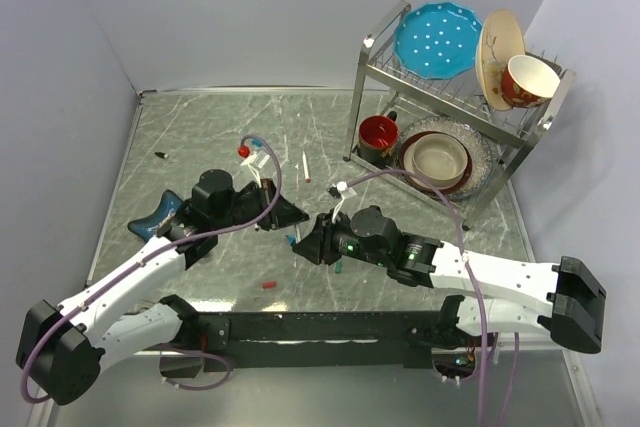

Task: Insert the pens into the pen caps

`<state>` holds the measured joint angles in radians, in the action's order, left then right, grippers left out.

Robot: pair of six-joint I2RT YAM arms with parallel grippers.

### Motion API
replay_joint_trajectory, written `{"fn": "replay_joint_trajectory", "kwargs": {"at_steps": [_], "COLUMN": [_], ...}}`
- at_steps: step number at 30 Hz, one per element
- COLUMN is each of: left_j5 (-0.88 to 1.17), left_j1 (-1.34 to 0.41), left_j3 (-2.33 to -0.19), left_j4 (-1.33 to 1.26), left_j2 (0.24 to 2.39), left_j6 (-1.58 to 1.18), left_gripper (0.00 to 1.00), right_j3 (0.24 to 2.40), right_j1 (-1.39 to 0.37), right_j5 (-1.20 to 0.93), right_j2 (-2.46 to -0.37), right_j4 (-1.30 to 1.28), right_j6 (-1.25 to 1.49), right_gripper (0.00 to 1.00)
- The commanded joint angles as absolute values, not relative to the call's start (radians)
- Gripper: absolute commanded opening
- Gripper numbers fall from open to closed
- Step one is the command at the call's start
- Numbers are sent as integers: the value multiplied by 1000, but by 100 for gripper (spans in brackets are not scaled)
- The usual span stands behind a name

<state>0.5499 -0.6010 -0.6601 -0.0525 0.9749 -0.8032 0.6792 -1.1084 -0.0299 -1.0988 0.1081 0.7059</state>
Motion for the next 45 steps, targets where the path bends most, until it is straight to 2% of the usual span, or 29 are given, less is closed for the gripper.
{"fn": "replay_joint_trajectory", "kwargs": {"at_steps": [1,5,8,11,12,15,16,17,20,22,26,31,38,45], "left_j5": [614,638,664,672,670,629,612,565,447,345,307,243,-53,-141], "left_j1": [-603,-603,-604,-606,-606,-606,-606,-606,-606,-606,-606,-644,-915,-1057], "left_j3": [-698,-696,-687,-690,-693,-719,-735,-767,-833,-873,-890,-880,-1006,-1170], "left_j4": [-112,-120,-152,-146,-140,-89,-30,-3,138,231,278,328,457,519], "left_j2": [968,980,986,989,988,980,974,971,950,943,916,952,1250,1512], "left_j6": [-804,-814,-833,-828,-825,-810,-801,-779,-733,-709,-699,-704,-721,-749], "left_gripper": [1,1,1,1,1,42,64,77,93,98,98,85,71,62], "right_j3": [673,681,692,692,689,680,677,673,673,684,681,666,666,650], "right_j1": [-1117,-1117,-1115,-1117,-1117,-1117,-1117,-1115,-1115,-1108,-1091,-1085,-1085,-1083], "right_j5": [-55,-74,-90,-94,-95,-68,-58,-23,72,164,287,437,557,578], "right_j2": [-1060,-1075,-1097,-1101,-1098,-1080,-1068,-1060,-1017,-1003,-904,-721,-471,-370], "right_j4": [170,182,189,202,207,199,192,172,112,20,-106,-276,-448,-521], "right_j6": [713,710,712,716,713,722,727,736,752,770,796,825,828,850], "right_gripper": [31,29,21,8,0,0,0,0,0,0,0,0,0,0]}}
